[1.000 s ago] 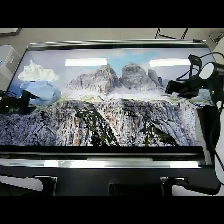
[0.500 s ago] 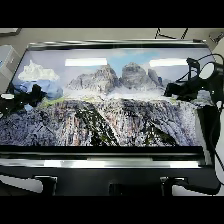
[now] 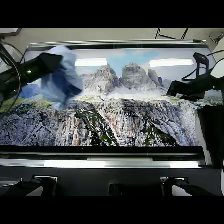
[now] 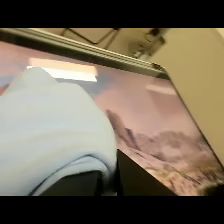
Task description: Fold the clothes and pants, and hang the long-sleeved shirts on hangers.
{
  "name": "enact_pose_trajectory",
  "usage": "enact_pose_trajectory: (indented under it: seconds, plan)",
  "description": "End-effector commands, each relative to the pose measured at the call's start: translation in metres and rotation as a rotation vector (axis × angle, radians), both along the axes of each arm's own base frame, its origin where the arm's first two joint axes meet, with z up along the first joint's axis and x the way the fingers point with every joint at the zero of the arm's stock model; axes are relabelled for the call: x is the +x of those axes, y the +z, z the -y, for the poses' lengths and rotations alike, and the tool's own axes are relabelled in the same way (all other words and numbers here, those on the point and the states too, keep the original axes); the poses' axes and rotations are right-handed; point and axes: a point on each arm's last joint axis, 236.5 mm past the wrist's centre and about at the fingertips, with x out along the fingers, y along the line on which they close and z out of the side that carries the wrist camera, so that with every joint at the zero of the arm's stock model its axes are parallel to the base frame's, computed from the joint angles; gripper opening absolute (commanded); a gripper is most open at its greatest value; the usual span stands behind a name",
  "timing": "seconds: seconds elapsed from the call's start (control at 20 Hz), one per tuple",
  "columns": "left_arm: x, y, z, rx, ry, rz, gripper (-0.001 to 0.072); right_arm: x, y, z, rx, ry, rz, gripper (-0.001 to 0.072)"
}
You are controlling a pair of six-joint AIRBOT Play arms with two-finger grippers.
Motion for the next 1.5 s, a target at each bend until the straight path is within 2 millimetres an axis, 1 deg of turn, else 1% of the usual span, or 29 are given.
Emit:
enact_pose_trajectory:
  seconds: [0.0,0.05,0.1,0.15,0.2,0.25,0.3,0.4,0.45,0.5,0.55,0.6,0.65,0.7,0.75,0.8,0.85,0.95,1.0,1.05,1.1,1.15,1.2,1.25,1.3,1.35,1.45]
  plan:
    - [-0.085,0.015,0.106,0.056,-0.268,0.093,0.0026,-0.019,0.033,-0.008,0.019,0.015,0.054,0.0673]
    - [-0.094,-0.006,0.127,0.073,-0.298,0.054,0.0026,-0.027,0.039,-0.008,0.014,0.019,0.054,0.0673]
    - [-0.098,-0.032,0.143,0.075,-0.305,-0.012,0.0026,-0.035,0.044,-0.008,0.009,0.023,0.053,0.0673]
    - [-0.1,-0.061,0.153,0.096,-0.309,-0.077,0.0026,-0.042,0.048,-0.009,0.007,0.027,0.048,0.0673]
    - [-0.1,-0.099,0.159,0.13,-0.31,-0.158,0.0026,-0.048,0.05,-0.009,0.008,0.031,0.039,0.0673]
    - [-0.098,-0.135,0.16,0.157,-0.299,-0.241,0.0026,-0.053,0.051,-0.01,0.01,0.035,0.025,0.0673]
    - [-0.096,-0.178,0.157,0.193,-0.283,-0.33,0.0026,-0.057,0.05,-0.011,0.013,0.039,0.01,0.0673]
    - [-0.095,-0.253,0.143,0.223,-0.226,-0.524,0.0027,-0.055,0.043,-0.011,0.015,0.036,0.006,0.0674]
    - [-0.098,-0.284,0.136,0.22,-0.193,-0.637,0.0027,-0.052,0.036,-0.011,0.017,0.03,0.007,0.0674]
    - [-0.107,-0.31,0.131,0.224,-0.176,-0.755,0.003,-0.05,0.026,-0.011,0.02,0.025,-0.004,0.0674]
    - [-0.118,-0.326,0.129,0.239,-0.193,-0.837,0.0106,-0.05,0.01,-0.011,0.023,0.021,-0.032,0.0675]
    - [-0.127,-0.33,0.127,0.259,-0.23,-0.876,0.0358,-0.051,-0.006,-0.009,0.02,0.016,-0.068,0.0682]
    - [-0.133,-0.327,0.122,0.296,-0.283,-0.875,0.0576,-0.053,-0.025,-0.005,0.003,0.019,-0.108,0.0702]
    - [-0.137,-0.317,0.113,0.334,-0.346,-0.863,0.0669,-0.054,-0.042,0.002,-0.024,0.027,-0.146,0.0703]
    - [-0.136,-0.304,0.098,0.372,-0.393,-0.85,0.0668,-0.054,-0.054,0.008,-0.045,0.023,-0.183,0.0704]
    - [-0.131,-0.29,0.078,0.404,-0.402,-0.842,0.0668,-0.052,-0.064,0.011,-0.04,0.016,-0.211,0.0704]
    - [-0.122,-0.276,0.051,0.437,-0.382,-0.832,0.0668,-0.051,-0.073,0.014,-0.016,-0.001,-0.234,0.0704]
    - [-0.101,-0.259,-0.006,0.48,-0.282,-0.818,0.0668,-0.049,-0.088,0.021,0.053,-0.041,-0.277,0.0703]
    - [-0.092,-0.257,-0.031,0.478,-0.223,-0.827,0.0668,-0.047,-0.095,0.027,0.087,-0.062,-0.291,0.0701]
    - [-0.085,-0.259,-0.051,0.456,-0.173,-0.846,0.0668,-0.045,-0.1,0.029,0.121,-0.081,-0.301,0.0701]
    - [-0.076,-0.264,-0.067,0.418,-0.124,-0.867,0.0668,-0.041,-0.104,0.028,0.158,-0.092,-0.304,0.0701]
    - [-0.069,-0.273,-0.079,0.379,-0.079,-0.891,0.0668,-0.036,-0.109,0.021,0.194,-0.083,-0.303,0.0702]
    - [-0.063,-0.283,-0.084,0.34,-0.053,-0.913,0.0667,-0.031,-0.116,0.014,0.224,-0.074,-0.303,0.0706]
    - [-0.059,-0.297,-0.084,0.295,-0.038,-0.946,0.0668,-0.024,-0.122,0.007,0.262,-0.08,-0.301,0.0714]
    - [-0.058,-0.312,-0.08,0.261,-0.037,-0.982,0.0667,-0.016,-0.128,-0.002,0.316,-0.093,-0.3,0.0715]
    - [-0.057,-0.327,-0.074,0.231,-0.041,-1.023,0.0668,-0.01,-0.134,-0.008,0.354,-0.104,-0.302,0.0717]
    - [-0.058,-0.351,-0.053,0.172,-0.085,-1.078,0.0668,-0.002,-0.144,-0.017,0.412,-0.115,-0.309,0.0718]
